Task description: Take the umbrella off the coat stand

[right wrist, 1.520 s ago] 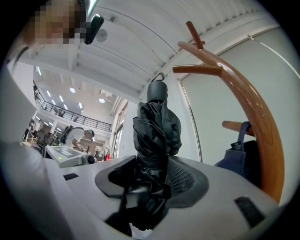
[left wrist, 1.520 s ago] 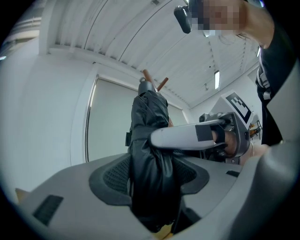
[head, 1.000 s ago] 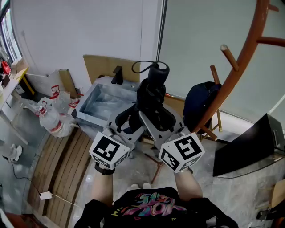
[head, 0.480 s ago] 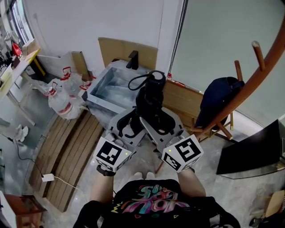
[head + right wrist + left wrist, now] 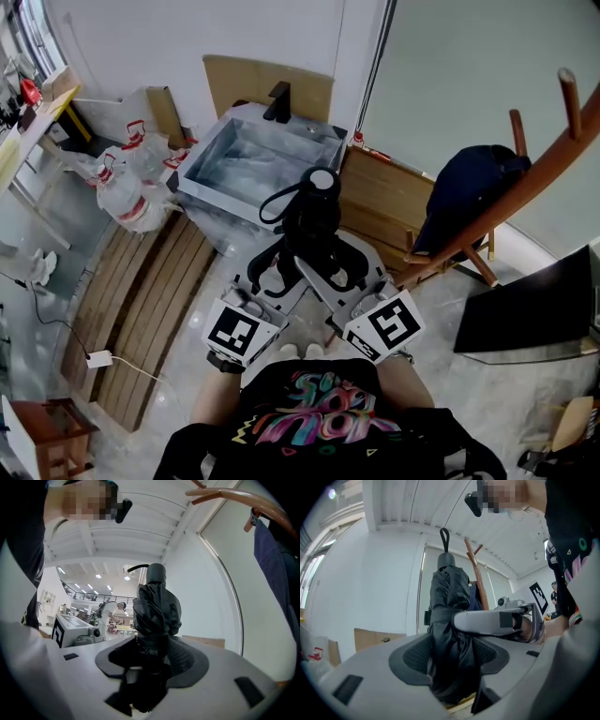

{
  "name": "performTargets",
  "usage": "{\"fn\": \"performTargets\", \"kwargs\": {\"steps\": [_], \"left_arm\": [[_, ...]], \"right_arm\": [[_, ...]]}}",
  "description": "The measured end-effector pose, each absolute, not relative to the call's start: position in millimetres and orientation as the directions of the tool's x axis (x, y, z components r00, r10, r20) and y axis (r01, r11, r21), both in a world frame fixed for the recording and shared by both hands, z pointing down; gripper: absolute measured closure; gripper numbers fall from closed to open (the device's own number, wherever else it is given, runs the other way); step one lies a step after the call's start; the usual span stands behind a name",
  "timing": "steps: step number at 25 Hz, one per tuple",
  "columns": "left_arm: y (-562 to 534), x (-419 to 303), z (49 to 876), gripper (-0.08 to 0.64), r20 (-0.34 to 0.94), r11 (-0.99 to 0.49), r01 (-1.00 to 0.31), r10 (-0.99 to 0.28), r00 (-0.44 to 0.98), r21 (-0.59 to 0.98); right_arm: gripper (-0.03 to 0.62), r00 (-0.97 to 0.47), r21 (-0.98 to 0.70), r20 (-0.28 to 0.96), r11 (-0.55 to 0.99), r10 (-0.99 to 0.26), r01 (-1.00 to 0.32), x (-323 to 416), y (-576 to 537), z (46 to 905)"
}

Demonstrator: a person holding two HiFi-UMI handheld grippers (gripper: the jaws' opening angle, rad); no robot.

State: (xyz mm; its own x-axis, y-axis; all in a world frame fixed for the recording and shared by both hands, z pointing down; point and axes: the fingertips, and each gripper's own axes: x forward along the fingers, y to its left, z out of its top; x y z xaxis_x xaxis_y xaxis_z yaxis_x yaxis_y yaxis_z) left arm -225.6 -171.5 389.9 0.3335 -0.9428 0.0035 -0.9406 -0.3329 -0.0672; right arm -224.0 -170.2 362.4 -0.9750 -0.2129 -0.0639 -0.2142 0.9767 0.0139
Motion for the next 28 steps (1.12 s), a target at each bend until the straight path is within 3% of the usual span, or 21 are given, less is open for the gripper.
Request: {"fn": "performTargets", "kwargs": {"steps": [6,10,15,28], "left_arm": [[-172.0,-217.8,409.6,0.298,-0.028,-0.330,-0.943,-0.943,0.331,-0.034],[-168.0,-215.4,425.1,0.298,0.035,-0.336,-0.941,-0.941,0.336,-0.026],[-171.8,-208.8,417.4,0.298,-0.042,-0.332,-0.943,-0.942,0.333,-0.020],[-175.6,-196.2,413.3,0.298,-0.047,-0.364,-0.931,-0.930,0.365,-0.031]], "right_arm": [[0.371,-0.980,0.005,-0.050,0.981,-0.193,-0.194,-216.2,-169.4,383.9],[0.371,-0.981,-0.007,-0.041,0.981,-0.192,-0.191,-213.7,-168.2,390.0],[0.373,-0.982,-0.011,-0.039,0.982,-0.186,-0.186,-207.7,-168.2,396.1],[0.374,-0.975,-0.004,-0.053,0.976,-0.217,-0.217,-194.9,-171.7,392.0]]}}
